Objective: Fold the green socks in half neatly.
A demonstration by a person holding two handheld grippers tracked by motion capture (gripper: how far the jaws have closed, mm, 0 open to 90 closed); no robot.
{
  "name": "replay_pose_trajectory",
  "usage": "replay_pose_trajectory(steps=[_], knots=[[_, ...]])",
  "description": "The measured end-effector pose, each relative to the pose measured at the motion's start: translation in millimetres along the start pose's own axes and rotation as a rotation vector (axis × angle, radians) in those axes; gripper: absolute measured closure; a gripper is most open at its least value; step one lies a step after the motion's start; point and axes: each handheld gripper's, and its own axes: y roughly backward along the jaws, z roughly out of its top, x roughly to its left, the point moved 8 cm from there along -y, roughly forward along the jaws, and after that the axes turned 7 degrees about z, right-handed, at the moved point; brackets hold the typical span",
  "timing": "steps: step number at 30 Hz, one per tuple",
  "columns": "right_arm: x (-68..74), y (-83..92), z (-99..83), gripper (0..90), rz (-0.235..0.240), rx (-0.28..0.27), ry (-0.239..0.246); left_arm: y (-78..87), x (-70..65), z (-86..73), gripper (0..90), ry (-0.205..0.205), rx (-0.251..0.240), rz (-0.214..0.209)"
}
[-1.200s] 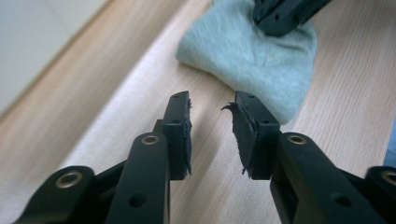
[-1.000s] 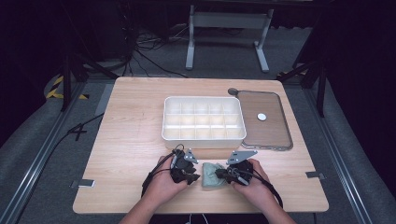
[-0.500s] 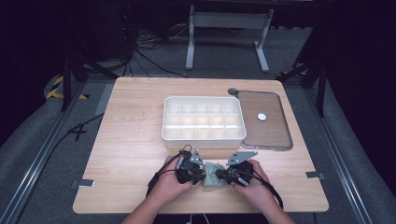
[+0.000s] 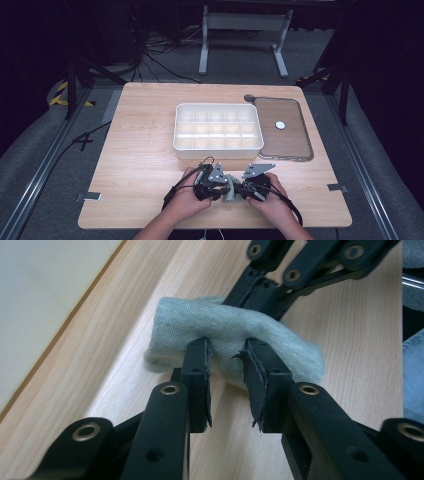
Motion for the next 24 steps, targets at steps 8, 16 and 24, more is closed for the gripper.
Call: replay_pose_trajectory(steps=[8, 16, 24], knots=[[0.1, 10.9, 3.7, 80.8, -0.004, -0.005, 0.014, 5.2, 6.3, -4.1, 69.7, 0.057, -0.004, -0.002], [-17.7, 47.6, 0.8, 84.4, -0.032, -0.074, -0.04, 1.7, 7.4, -4.1, 70.7, 0.047, 0.0, -0.005], [-13.6, 30.7, -9.7, 87.7, -0.017, 0.013, -0.02, 0.6, 6.3, -0.4, 70.5, 0.044, -0.009, -0.01]])
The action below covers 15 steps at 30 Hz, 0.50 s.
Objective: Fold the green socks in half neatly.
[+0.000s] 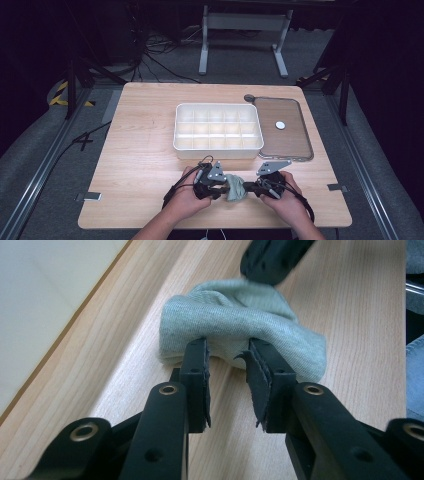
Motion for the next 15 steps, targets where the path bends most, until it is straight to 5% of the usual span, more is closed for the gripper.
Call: replay_pose_trajectory(steps=[4, 15], knots=[[9.2, -11.6, 0.2, 88.5, 0.016, 0.027, 0.03, -0.9, -1.4, 1.8, 69.2, -0.004, -0.006, 0.003], [13.8, -21.0, -1.7, 88.9, 0.069, -0.006, 0.0, -2.9, -8.3, 12.6, 68.2, -0.062, -0.05, -0.001]])
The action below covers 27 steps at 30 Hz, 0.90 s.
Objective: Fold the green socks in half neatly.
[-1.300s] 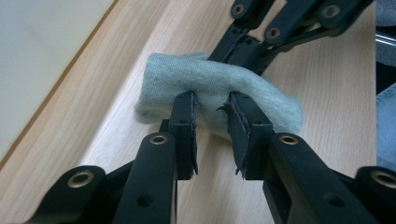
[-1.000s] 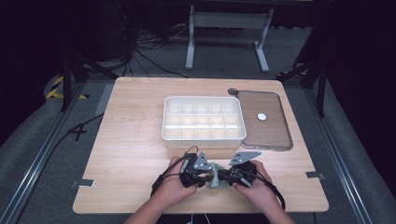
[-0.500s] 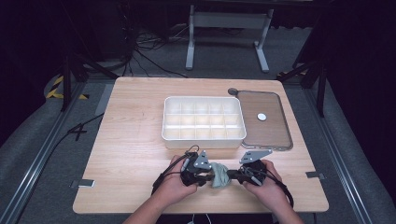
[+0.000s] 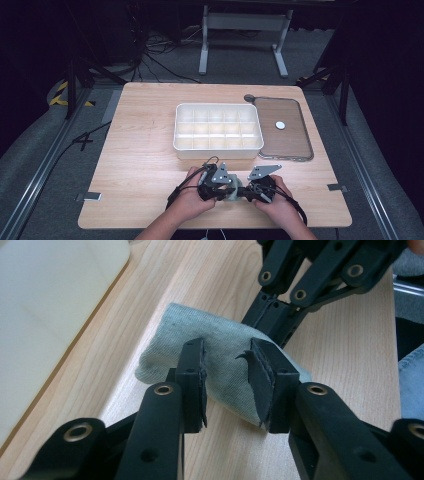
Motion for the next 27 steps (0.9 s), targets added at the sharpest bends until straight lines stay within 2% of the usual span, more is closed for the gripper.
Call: replay_pose_trajectory(steps=[2, 5, 7, 9, 11, 13, 14, 15, 17, 18, 20, 21, 22, 23, 24, 25, 27], knots=[[-1.4, 0.5, -1.1, 89.0, 0.026, -0.013, -0.02, -2.0, -1.0, 1.1, 68.3, -0.003, 0.005, -0.01], [-4.3, 1.1, -3.1, 89.2, 0.05, -0.025, -0.041, -5.6, -1.9, 3.1, 68.4, 0.016, 0.005, -0.022], [-5.8, 2.3, -5.1, 88.9, 0.05, -0.016, -0.037, -8.1, -4.1, 3.0, 68.6, -0.005, 0.021, -0.009], [-5.2, 3.6, -7.2, 88.6, 0.042, 0.0, -0.036, -8.8, -5.0, 4.0, 68.7, -0.019, 0.035, 0.001], [-5.3, 3.8, -7.4, 88.4, 0.038, 0.001, -0.038, -10.5, -4.9, 4.8, 69.0, -0.016, 0.052, -0.001], [-5.4, 10.8, -9.7, 82.5, 0.01, 0.045, -0.04, -15.3, -7.1, 6.1, 69.3, -0.028, 0.069, -0.001], [-5.4, 10.8, -9.7, 82.5, 0.01, 0.045, -0.04, -15.3, -7.1, 6.1, 69.2, -0.028, 0.069, -0.001], [-5.6, 15.2, -10.5, 80.3, -0.004, 0.064, -0.032, -16.2, -7.7, 7.4, 69.2, -0.029, 0.074, 0.001], [-6.3, 25.0, -9.8, 79.0, -0.025, 0.068, -0.03, -17.6, -8.9, 10.2, 69.3, -0.042, 0.092, 0.007], [-7.0, 28.5, -9.0, 78.8, -0.035, 0.061, -0.031, -18.6, -9.8, 11.4, 69.3, -0.041, 0.097, 0.011], [-10.3, 38.5, -4.4, 76.1, -0.068, 0.011, -0.048, -20.1, -11.1, 13.0, 69.3, -0.041, 0.106, 0.013], [-11.9, 42.2, -1.9, 72.7, -0.085, -0.021, -0.069, -20.6, -11.2, 13.6, 69.3, -0.041, 0.108, 0.014], [-15.7, 45.9, 3.0, 68.2, -0.124, -0.09, -0.085, -20.3, -10.9, 13.6, 69.2, -0.04, 0.118, 0.011], [-15.7, 45.9, 3.0, 68.2, -0.124, -0.09, -0.085, -20.3, -10.9, 13.6, 69.2, -0.04, 0.118, 0.011], [-17.7, 46.2, 5.6, 63.9, -0.154, -0.128, -0.088, -20.6, -10.8, 14.0, 69.1, -0.04, 0.117, 0.012], [-17.7, 46.2, 5.6, 63.9, -0.154, -0.128, -0.088, -20.6, -10.8, 14.0, 69.0, -0.04, 0.117, 0.012], [-18.6, 45.0, 9.2, 60.6, -0.175, -0.175, -0.102, -21.2, -11.1, 14.5, 68.9, -0.038, 0.112, 0.013]])
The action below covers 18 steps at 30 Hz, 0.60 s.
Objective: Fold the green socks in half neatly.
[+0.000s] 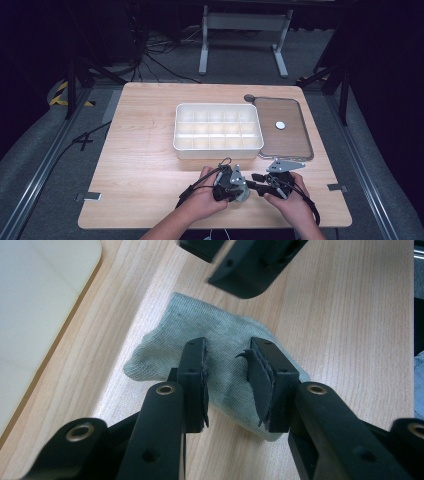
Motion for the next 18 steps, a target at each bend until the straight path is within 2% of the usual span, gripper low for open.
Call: replay_pose_trajectory(steps=[1, 3, 8, 12, 14, 15, 17, 18], knots=[[1.4, -2.1, 1.8, 58.4, -0.005, -0.024, -0.021, -0.6, -1.0, 0.4, 68.9, 0.008, -0.004, 0.004], [2.0, -4.2, 2.1, 57.7, -0.005, -0.031, -0.026, -0.5, -1.2, 0.5, 68.9, 0.01, -0.003, 0.004], [2.1, -13.2, -6.8, 59.7, 0.008, 0.015, -0.055, 0.3, -1.5, 0.8, 68.9, 0.01, -0.015, 0.011], [-0.3, -17.0, -12.7, 61.5, 0.006, 0.047, -0.037, 9.7, 2.9, -1.6, 63.8, 0.009, -0.039, -0.002], [-2.2, -18.5, -14.6, 61.0, -0.001, 0.05, -0.026, 13.7, 7.7, -4.3, 63.1, 0.04, -0.054, -0.019], [-2.2, -18.7, -14.7, 59.9, 0.002, 0.052, -0.031, 13.6, 7.8, -5.8, 61.9, 0.048, -0.046, -0.028], [-3.5, -19.1, -15.1, 57.1, 0.003, 0.06, -0.042, 8.4, 3.5, -7.6, 60.7, 0.044, -0.026, -0.019], [-3.6, -19.3, -14.8, 55.8, 0.004, 0.062, -0.048, 5.6, 1.5, -8.5, 59.7, 0.027, -0.013, -0.011]])
